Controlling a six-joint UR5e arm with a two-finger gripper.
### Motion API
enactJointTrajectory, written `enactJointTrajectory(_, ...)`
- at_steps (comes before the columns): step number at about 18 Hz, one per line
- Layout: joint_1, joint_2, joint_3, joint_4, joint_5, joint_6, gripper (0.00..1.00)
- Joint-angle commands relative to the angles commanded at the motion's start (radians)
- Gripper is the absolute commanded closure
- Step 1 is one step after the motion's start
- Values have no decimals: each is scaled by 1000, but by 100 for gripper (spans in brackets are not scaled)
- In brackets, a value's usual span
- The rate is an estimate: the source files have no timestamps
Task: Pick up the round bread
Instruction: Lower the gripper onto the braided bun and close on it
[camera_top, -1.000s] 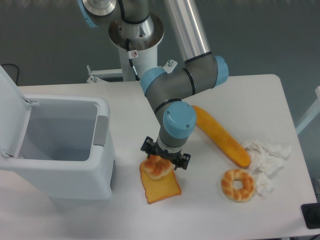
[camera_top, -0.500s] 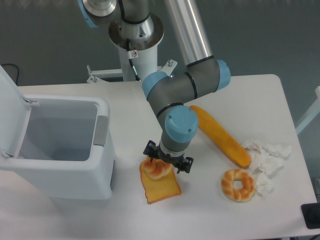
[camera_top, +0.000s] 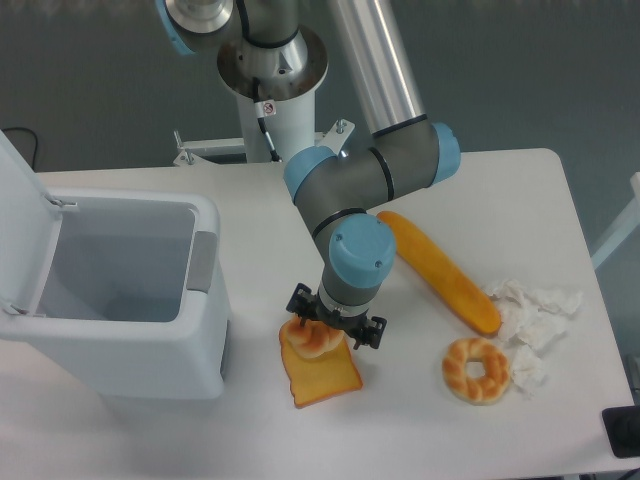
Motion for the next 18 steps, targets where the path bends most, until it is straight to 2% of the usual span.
enactJointTrajectory(18, -11, -8, -5, 20, 0, 2, 0)
